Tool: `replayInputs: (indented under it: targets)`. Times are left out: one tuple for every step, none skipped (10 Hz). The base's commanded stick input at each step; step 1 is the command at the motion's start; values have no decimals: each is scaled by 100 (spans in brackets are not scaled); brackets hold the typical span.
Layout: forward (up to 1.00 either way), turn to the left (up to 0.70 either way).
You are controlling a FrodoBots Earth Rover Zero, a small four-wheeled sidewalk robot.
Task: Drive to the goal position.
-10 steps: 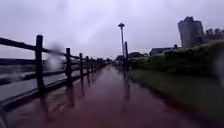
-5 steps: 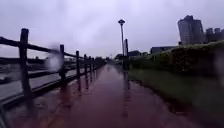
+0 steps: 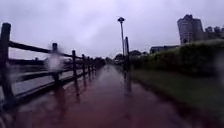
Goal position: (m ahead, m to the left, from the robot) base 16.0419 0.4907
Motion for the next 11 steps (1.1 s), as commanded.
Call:
replayInputs:
  targets:
    - [100,1]
    - [100,1]
    - [100,1]
    - [100,1]
    - [100,1]
    - [100,1]
    - [100,1]
    - [100,1]
    - [100,33]
    - [100,39]
    - [100,26]
